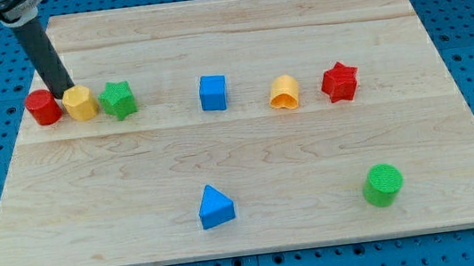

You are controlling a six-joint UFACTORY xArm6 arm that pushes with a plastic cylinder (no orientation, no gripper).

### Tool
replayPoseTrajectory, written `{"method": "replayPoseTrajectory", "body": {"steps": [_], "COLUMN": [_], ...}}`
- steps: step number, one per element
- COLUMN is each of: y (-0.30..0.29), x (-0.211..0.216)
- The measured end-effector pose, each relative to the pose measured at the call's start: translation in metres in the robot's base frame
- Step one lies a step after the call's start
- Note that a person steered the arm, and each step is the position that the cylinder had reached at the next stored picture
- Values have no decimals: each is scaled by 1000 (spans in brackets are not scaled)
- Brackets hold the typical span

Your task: Move the arm towards the blue triangle

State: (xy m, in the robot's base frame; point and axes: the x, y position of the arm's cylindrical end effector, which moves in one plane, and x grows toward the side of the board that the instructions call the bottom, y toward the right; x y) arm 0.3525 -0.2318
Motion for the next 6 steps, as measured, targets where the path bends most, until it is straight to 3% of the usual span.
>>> {"method": "replayPoseTrajectory", "body": {"steps": [1,3,5,6], "y": [39,165,169,233], "x": [-35,34,110,150]}}
